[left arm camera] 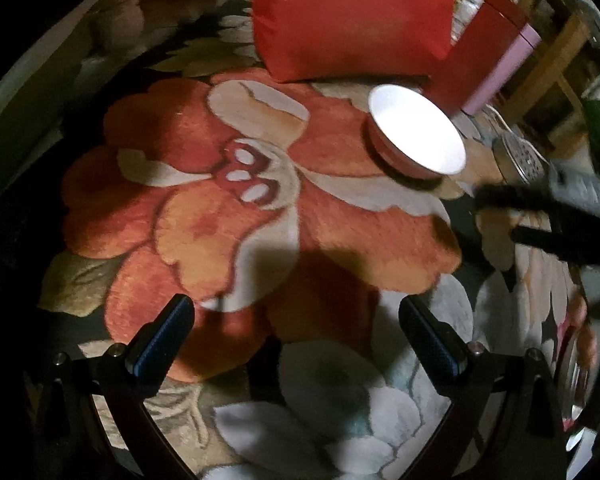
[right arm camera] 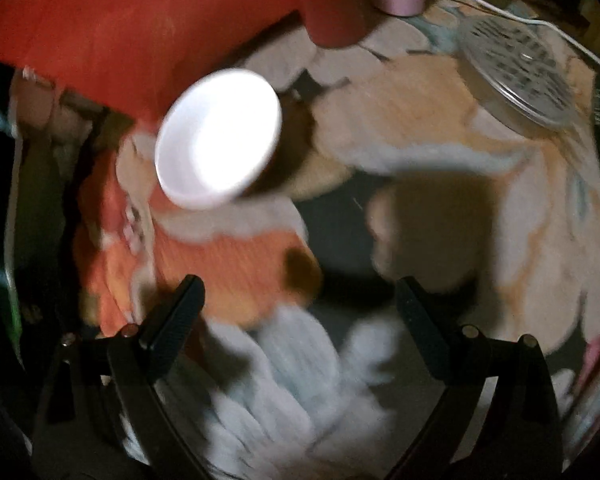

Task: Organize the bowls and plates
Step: 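Grasp the second white bowl rim with the right gripper while the left gripper grasps it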

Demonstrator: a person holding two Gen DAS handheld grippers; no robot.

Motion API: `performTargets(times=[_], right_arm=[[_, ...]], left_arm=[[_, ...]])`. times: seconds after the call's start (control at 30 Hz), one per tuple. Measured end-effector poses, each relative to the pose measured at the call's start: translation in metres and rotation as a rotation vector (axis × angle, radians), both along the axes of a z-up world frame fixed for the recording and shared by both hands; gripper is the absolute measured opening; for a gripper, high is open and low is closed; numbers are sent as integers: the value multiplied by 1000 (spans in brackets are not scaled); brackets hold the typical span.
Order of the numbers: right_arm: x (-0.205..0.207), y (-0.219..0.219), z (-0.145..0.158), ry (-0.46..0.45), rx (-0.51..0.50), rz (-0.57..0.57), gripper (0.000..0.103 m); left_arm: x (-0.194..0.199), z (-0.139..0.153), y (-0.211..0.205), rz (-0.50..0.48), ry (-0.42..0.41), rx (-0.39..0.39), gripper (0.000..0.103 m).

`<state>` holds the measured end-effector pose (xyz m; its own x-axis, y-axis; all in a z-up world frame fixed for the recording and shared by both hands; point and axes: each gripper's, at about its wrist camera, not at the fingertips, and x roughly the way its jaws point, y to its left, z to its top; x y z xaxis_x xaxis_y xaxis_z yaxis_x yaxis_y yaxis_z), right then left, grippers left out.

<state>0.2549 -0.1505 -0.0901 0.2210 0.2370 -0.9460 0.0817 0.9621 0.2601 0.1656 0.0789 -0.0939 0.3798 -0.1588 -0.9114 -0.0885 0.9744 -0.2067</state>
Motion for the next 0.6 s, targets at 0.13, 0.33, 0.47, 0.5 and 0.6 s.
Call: performTargets(times=[0.13,0.33,0.47,0.5,0.6], right_arm=[[30,8,-9,1,95,-68,95],[56,10,-36,54,179,-181,59],[60,12,-48,78,160,-172,19],[59,12,-48,78,163,-156,19],[52,10,-48,73,185,-107,17]], left_arm=[[-3,-6,9,14,15,-3,102],[-7,-13,16,20,28,-7,102],[-9,-17,19,19,35,-8,102],[-10,-18,19,19,36,-6,102],[-10,-21,21,22,43,-7,102]])
